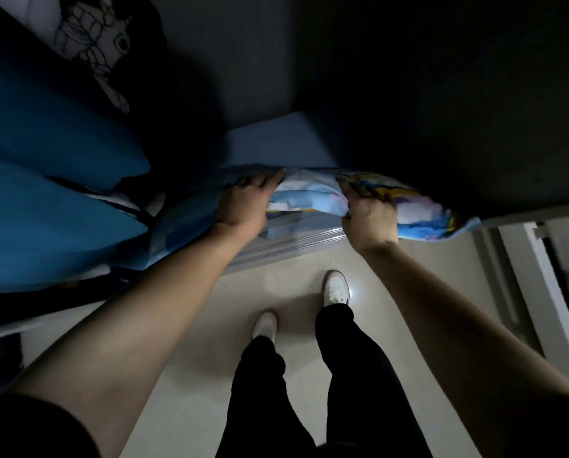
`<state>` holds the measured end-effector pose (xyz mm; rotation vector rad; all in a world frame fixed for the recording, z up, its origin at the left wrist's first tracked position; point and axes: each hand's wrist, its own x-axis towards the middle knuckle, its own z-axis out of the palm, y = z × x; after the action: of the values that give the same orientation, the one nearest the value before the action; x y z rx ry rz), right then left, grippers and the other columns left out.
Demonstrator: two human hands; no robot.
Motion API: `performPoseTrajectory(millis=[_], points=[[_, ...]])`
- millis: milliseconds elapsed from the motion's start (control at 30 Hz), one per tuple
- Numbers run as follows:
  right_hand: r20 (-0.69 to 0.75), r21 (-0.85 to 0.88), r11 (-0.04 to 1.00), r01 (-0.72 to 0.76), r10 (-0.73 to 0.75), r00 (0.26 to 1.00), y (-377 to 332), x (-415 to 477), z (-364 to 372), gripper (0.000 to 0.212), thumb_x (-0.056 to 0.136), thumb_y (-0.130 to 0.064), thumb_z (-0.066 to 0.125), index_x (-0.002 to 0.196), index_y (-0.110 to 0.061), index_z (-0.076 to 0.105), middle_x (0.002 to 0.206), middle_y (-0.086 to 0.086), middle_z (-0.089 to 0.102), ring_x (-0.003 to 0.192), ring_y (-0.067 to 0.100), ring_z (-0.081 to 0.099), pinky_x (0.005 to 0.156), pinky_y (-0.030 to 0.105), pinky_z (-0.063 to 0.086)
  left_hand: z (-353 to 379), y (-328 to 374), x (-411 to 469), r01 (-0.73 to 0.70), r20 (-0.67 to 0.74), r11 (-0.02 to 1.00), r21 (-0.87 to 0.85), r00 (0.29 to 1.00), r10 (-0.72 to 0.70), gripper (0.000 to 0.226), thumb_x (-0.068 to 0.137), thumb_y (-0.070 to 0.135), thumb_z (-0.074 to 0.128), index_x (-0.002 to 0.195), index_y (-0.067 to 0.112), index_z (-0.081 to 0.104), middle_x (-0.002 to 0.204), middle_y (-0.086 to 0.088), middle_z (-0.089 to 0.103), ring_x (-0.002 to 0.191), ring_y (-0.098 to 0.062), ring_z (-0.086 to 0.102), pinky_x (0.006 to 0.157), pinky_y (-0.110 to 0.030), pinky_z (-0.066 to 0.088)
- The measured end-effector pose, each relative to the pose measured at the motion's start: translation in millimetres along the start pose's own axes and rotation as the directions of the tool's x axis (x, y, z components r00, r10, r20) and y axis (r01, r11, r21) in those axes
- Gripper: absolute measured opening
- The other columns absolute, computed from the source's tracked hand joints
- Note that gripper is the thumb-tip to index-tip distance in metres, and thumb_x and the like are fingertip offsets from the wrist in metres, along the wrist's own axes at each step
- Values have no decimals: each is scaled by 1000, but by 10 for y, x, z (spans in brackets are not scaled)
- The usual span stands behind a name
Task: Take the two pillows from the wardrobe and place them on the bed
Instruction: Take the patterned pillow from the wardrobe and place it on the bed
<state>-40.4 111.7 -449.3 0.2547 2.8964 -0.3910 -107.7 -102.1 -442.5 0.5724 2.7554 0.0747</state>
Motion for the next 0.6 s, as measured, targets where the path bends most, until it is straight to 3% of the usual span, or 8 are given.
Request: performPoseTrajectory(millis=[100, 167, 300, 433, 600], points=[[-50, -16, 1000, -5, 4, 999, -117, -264, -167, 48, 95, -32, 42, 141, -24, 53, 113, 17, 71, 96, 45, 66, 88, 52, 48, -93, -36, -244, -37, -56, 999, -21, 998, 36, 73, 81, 4, 56, 148, 27, 36, 142, -4, 52, 114, -38, 58, 90, -48, 52], [-51, -40, 999, -11, 9, 999, -253, -466, -283, 49, 96, -36, 38, 142, -26, 50, 123, 12, 68, 105, 41, 64, 92, 50, 46, -192, -95, -434, -68, -72, 996, -52, 995, 64, 76, 79, 1, 58, 147, 27, 37, 142, -4, 51, 113, -39, 59, 90, -48, 52], [-39, -37, 994, -102, 101, 994, -491, -1040, -468, 55, 94, -22, 48, 148, -26, 41, 139, 8, 59, 118, 39, 57, 97, 50, 44, -445, -105, -813, -172, -113, 985, 18, 978, 173, 80, 76, 5, 68, 147, 28, 39, 131, -5, 58, 104, -38, 62, 83, -44, 52], [-15, -59, 981, -188, 187, 982, -511, -1740, -724, 62, 93, -11, 49, 152, -24, 36, 147, 6, 52, 128, 36, 51, 100, 46, 44, -700, 130, -1178, -320, -115, 943, 93, 937, 330, 71, 82, 13, 61, 148, 27, 37, 137, -3, 56, 110, -36, 61, 83, -44, 51], [-109, -36, 977, -210, 205, 973, -424, -2363, -1274, 47, 93, -12, 53, 138, -24, 58, 131, 7, 66, 114, 33, 64, 88, 44, 53, -1141, 476, -1414, -368, -83, 915, 166, 919, 385, 68, 84, 19, 65, 144, 30, 36, 128, -2, 60, 103, -34, 64, 81, -41, 51]])
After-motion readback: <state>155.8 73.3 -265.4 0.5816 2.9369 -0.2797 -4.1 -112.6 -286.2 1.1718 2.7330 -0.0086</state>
